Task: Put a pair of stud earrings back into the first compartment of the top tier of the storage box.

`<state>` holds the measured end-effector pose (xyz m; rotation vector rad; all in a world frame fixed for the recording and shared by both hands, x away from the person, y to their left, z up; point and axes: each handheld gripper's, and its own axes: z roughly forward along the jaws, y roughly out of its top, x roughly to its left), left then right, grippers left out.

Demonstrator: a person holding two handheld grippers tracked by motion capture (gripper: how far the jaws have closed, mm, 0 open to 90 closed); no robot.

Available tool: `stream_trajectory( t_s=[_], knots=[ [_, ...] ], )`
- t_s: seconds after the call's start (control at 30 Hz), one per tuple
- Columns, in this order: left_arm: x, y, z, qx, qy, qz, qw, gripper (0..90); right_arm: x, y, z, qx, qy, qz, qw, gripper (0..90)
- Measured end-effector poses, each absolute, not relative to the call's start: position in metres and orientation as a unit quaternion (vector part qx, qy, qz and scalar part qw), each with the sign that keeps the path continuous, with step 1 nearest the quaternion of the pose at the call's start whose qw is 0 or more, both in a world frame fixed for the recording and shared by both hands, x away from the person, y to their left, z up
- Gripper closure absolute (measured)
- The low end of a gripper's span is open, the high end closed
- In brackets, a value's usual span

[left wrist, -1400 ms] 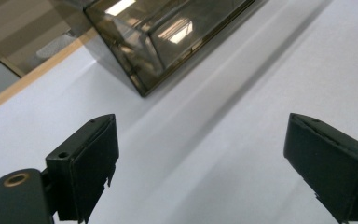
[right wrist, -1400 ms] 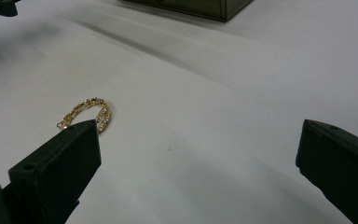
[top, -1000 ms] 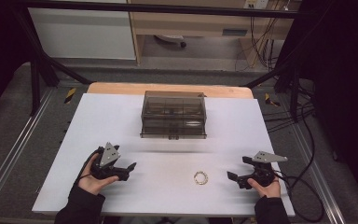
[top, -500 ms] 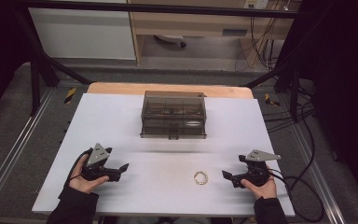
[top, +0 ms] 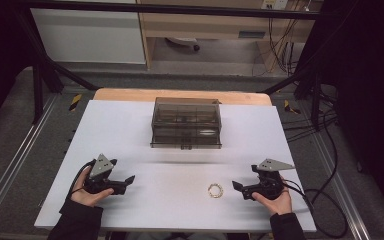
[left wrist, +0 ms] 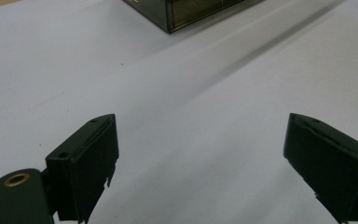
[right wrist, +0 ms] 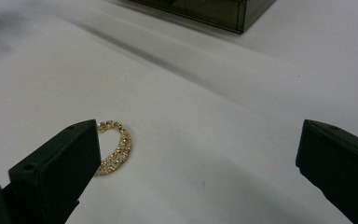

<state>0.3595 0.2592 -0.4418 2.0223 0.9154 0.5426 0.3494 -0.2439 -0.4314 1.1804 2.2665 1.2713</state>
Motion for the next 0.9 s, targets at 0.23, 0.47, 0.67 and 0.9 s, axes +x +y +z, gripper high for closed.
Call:
stream_trajectory(
  t_s=[0.23, 0.47, 0.67, 0.9],
  knots=[
    [0.359, 0.261, -0.441, 0.803, 0.366, 0.211, 0.421, 10.2, 0.348, -0.229, -0.428, 0.411, 0.788, 0.437, 0.139, 0.5],
    [0.36, 0.26, -0.441, 0.803, 0.366, 0.206, 0.421, 10.3, 0.347, -0.217, -0.423, 0.414, 0.786, 0.44, 0.131, 3.5],
    [0.36, 0.261, -0.442, 0.804, 0.368, 0.206, 0.42, 10.3, 0.348, -0.212, -0.425, 0.417, 0.792, 0.432, 0.11, 8.1],
    [0.361, 0.263, -0.443, 0.803, 0.37, 0.205, 0.42, 10.3, 0.348, -0.199, -0.427, 0.407, 0.805, 0.418, 0.111, 17.3]
  ],
)
